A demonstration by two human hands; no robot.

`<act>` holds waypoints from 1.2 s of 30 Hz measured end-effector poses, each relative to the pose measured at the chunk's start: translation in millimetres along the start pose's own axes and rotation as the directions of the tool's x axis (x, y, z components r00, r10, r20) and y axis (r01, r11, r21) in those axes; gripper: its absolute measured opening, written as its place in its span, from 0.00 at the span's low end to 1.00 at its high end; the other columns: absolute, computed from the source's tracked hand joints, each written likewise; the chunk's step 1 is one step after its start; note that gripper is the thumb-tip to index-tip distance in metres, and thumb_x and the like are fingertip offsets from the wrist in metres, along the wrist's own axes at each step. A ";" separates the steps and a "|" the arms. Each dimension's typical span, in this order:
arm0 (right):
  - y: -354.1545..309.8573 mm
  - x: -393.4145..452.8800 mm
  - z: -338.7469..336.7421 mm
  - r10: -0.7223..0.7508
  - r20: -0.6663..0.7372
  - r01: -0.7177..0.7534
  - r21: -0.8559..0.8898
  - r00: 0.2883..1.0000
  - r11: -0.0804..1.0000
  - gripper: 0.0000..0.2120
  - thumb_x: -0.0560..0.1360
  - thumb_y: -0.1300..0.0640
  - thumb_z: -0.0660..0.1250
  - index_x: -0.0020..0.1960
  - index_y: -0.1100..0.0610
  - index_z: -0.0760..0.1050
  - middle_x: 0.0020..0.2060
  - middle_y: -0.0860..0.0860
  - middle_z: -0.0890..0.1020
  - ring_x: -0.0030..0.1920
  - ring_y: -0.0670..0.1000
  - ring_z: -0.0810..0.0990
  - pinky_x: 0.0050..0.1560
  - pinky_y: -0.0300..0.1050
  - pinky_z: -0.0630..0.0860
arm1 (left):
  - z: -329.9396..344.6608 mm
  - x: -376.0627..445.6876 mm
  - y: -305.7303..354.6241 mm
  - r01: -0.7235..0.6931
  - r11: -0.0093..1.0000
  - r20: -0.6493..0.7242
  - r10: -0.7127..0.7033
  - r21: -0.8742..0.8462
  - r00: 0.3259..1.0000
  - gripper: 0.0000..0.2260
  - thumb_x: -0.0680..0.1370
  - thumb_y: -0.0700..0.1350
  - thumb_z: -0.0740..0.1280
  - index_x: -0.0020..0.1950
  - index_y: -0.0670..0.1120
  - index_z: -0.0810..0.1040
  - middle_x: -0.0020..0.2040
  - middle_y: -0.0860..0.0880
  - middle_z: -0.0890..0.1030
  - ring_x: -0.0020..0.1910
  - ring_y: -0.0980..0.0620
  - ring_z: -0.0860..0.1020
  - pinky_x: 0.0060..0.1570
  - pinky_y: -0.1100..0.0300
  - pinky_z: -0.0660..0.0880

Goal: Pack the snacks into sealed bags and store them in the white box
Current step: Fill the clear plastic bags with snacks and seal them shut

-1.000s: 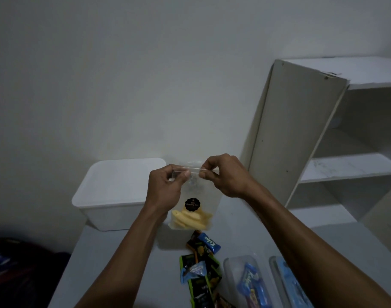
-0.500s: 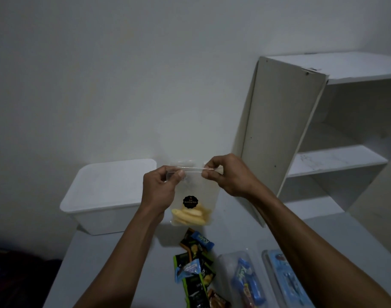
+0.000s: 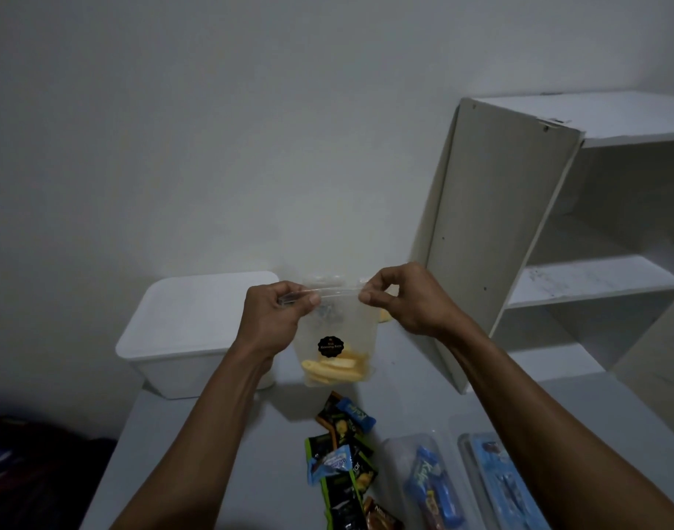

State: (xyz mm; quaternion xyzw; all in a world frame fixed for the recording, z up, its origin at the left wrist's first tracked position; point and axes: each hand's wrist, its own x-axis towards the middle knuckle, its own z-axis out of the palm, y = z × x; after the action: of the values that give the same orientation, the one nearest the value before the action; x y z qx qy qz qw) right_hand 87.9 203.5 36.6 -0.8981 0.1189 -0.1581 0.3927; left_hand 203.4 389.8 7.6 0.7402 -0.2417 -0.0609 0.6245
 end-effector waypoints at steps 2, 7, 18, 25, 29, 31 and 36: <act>4.9 -0.1 5.3 0.058 -0.031 -0.055 0.077 0.998 0.996 0.06 0.73 0.50 0.74 0.38 0.48 0.81 0.41 0.45 0.85 0.46 0.47 0.83 0.50 0.46 0.78 | 0.4 -1.7 -2.0 0.011 1.000 -0.011 -0.011 -0.005 1.000 0.05 0.71 0.39 0.76 0.39 0.46 0.83 0.37 0.51 0.82 0.33 0.68 0.78 0.37 0.76 0.72; 6.3 -4.3 11.6 0.149 -0.061 -0.122 0.322 0.987 0.939 0.05 0.70 0.54 0.77 0.41 0.54 0.84 0.41 0.51 0.87 0.50 0.60 0.83 0.45 0.42 0.77 | -3.6 -0.1 -4.1 0.030 0.999 -0.009 -0.030 -0.027 1.000 0.04 0.71 0.39 0.76 0.40 0.45 0.83 0.37 0.51 0.83 0.34 0.68 0.78 0.38 0.76 0.72; 2.4 -2.3 13.0 0.132 0.005 -0.124 0.373 0.991 0.919 0.04 0.70 0.56 0.77 0.43 0.55 0.84 0.40 0.54 0.86 0.40 0.49 0.80 0.48 0.49 0.79 | 4.4 -2.5 4.1 0.020 0.999 0.082 -0.017 -0.038 0.996 0.04 0.72 0.38 0.75 0.39 0.44 0.83 0.33 0.54 0.83 0.34 0.65 0.79 0.38 0.73 0.74; -2.4 0.4 17.1 0.079 -0.042 -0.071 0.165 0.996 0.984 0.05 0.73 0.52 0.75 0.40 0.52 0.82 0.38 0.48 0.85 0.43 0.50 0.83 0.50 0.51 0.81 | 10.3 -7.2 4.1 -0.001 0.999 0.103 0.005 -0.039 0.995 0.05 0.73 0.38 0.74 0.40 0.46 0.83 0.33 0.56 0.84 0.35 0.63 0.80 0.39 0.71 0.75; 1.9 -0.8 11.6 0.074 -0.044 -0.065 0.188 0.996 0.980 0.05 0.73 0.53 0.75 0.40 0.52 0.82 0.38 0.48 0.85 0.43 0.49 0.84 0.52 0.53 0.81 | 3.2 -6.7 1.4 0.025 0.994 0.054 -0.020 -0.105 0.998 0.04 0.74 0.37 0.73 0.41 0.44 0.83 0.36 0.52 0.84 0.37 0.61 0.81 0.40 0.71 0.74; -0.3 -0.9 10.7 0.041 -0.021 -0.039 0.110 0.999 0.993 0.04 0.73 0.52 0.75 0.42 0.52 0.83 0.38 0.47 0.85 0.44 0.47 0.83 0.50 0.51 0.81 | 3.0 -6.3 -0.2 0.003 0.998 0.042 0.000 -0.070 0.999 0.05 0.74 0.37 0.73 0.40 0.45 0.83 0.37 0.51 0.84 0.39 0.59 0.81 0.42 0.70 0.75; -13.3 2.7 17.2 -0.015 -0.052 0.005 -0.184 0.999 0.983 0.05 0.74 0.46 0.72 0.43 0.47 0.82 0.39 0.43 0.84 0.43 0.46 0.81 0.47 0.51 0.81 | 13.3 -10.9 5.2 -0.036 0.997 0.029 0.038 -0.066 0.999 0.05 0.74 0.38 0.73 0.40 0.46 0.84 0.34 0.54 0.84 0.36 0.62 0.80 0.39 0.72 0.74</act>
State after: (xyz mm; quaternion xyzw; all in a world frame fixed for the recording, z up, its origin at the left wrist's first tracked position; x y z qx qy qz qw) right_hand 98.1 222.9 35.9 -0.9266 0.1389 -0.1724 0.3039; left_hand 187.1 382.1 7.4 0.7136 -0.2624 -0.0684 0.6459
